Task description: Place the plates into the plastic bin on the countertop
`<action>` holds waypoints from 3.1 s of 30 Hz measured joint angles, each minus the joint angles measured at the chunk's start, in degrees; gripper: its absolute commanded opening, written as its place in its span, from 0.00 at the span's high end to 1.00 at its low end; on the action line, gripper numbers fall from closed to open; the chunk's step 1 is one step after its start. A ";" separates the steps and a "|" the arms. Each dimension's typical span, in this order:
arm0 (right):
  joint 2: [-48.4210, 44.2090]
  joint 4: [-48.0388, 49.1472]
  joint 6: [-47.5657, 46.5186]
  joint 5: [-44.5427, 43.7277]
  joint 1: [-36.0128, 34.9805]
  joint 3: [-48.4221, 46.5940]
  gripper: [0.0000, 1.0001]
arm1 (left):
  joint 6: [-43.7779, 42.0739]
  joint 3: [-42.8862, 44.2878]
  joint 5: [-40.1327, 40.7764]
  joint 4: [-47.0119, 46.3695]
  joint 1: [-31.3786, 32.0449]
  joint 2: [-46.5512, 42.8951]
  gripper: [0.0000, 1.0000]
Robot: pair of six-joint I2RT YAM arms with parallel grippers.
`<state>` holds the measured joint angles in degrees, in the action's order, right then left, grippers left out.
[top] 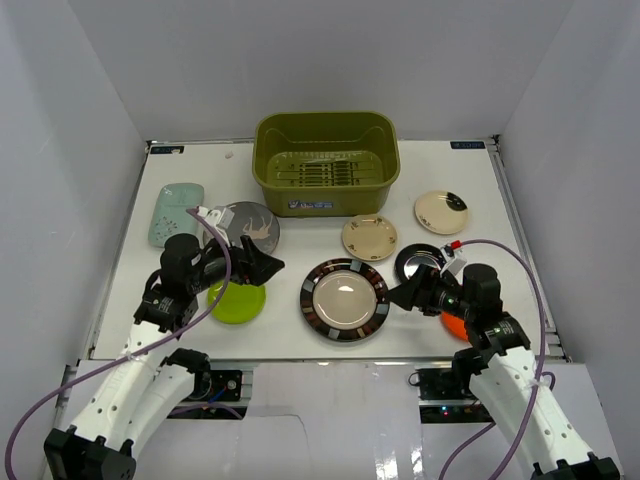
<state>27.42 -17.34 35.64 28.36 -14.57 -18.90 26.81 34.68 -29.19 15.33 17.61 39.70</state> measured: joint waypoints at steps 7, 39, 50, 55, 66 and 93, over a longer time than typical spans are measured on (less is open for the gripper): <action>-2.34 -1.99 5.29 -4.83 -3.32 5.20 0.09 | -2.14 -0.07 1.57 3.34 0.00 -2.47 0.02; 19.39 38.86 30.69 -25.29 -22.21 16.46 0.92 | -0.04 -0.35 18.18 7.67 0.00 -2.10 0.02; 6.12 7.98 16.79 -22.86 -22.32 -3.78 0.92 | 9.20 0.63 23.69 5.27 -2.49 11.91 0.04; 17.25 8.85 10.32 -20.72 -22.32 -24.59 0.92 | 12.15 1.99 24.13 2.19 -10.84 14.21 0.05; 53.64 21.75 7.30 -9.57 -8.24 -59.10 0.92 | 13.68 3.32 20.35 -4.07 -27.04 27.93 0.10; 93.18 13.33 1.64 -8.96 -2.36 -80.81 0.50 | 13.75 0.79 16.04 -18.25 -28.39 45.55 0.27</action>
<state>120.60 -4.01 37.28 19.40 -16.93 -99.70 40.56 35.46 -13.15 -2.92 -10.79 85.25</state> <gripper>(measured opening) 0.405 0.749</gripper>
